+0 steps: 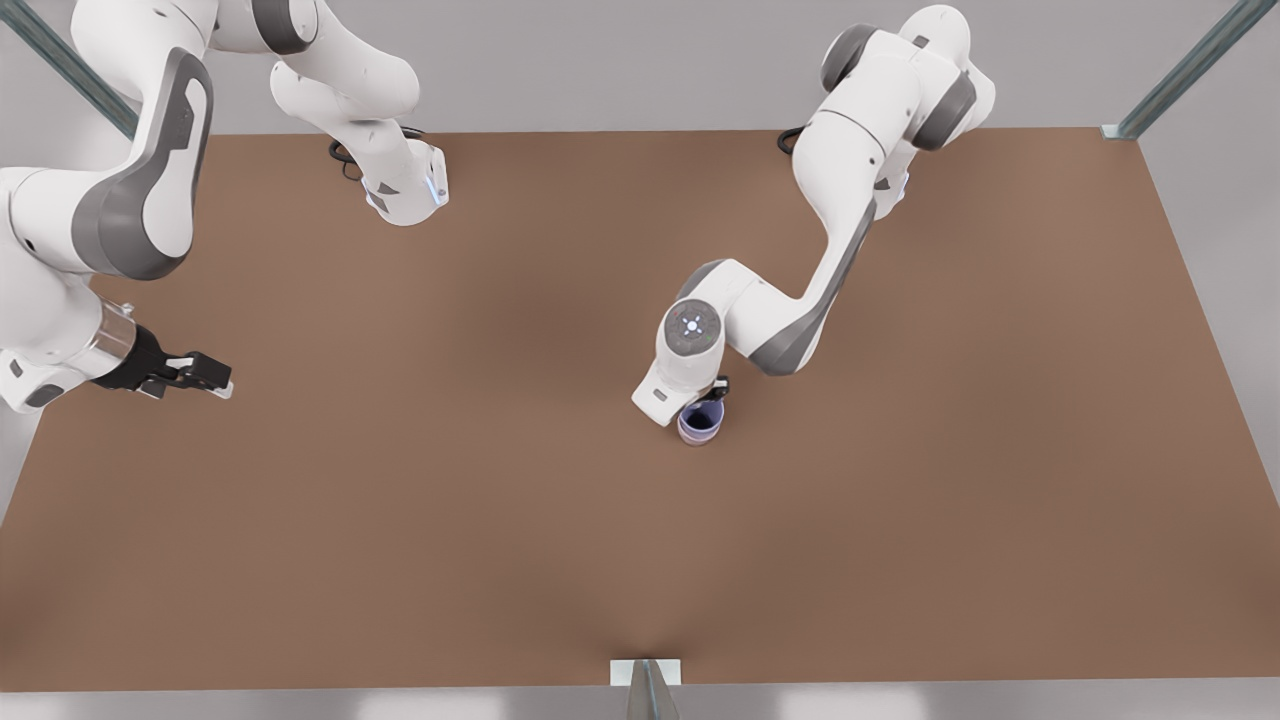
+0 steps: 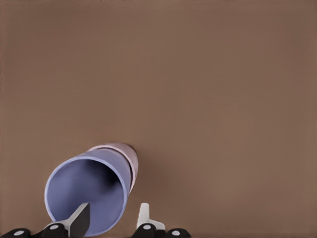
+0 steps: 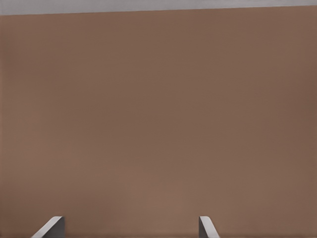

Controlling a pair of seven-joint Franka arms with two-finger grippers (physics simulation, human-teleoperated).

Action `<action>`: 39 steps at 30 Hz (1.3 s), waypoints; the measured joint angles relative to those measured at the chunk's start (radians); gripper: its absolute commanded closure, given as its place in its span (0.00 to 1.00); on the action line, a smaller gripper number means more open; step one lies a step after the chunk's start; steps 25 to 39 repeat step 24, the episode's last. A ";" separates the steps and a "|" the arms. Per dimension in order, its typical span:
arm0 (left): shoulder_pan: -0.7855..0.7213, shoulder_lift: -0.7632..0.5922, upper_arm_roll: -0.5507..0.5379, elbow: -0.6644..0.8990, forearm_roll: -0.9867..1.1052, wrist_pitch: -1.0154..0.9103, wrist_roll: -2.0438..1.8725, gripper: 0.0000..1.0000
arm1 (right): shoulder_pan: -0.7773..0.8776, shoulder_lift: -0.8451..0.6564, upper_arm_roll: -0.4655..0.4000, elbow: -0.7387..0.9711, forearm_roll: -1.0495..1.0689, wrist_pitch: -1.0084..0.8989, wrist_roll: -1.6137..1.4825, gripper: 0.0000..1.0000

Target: Stack the cups, with the pink cup at the bottom and the purple cup at the top

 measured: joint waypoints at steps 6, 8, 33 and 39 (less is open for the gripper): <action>0.061 -0.112 0.221 0.069 -0.087 -0.138 0.094 0.00 | 0.002 0.003 0.001 0.000 0.001 0.001 -0.001 0.00; 0.069 -0.121 0.320 0.170 -0.103 -0.240 0.157 0.00 | 0.002 0.003 0.001 0.000 0.001 0.001 -0.001 0.00; 0.472 -0.420 -0.009 0.034 -0.116 -0.438 0.543 0.00 | 0.001 0.007 0.000 0.000 -0.001 0.007 -0.002 0.00; 0.472 -0.420 -0.009 0.034 -0.116 -0.438 0.543 0.00 | 0.001 0.007 0.000 0.000 -0.001 0.007 -0.002 0.00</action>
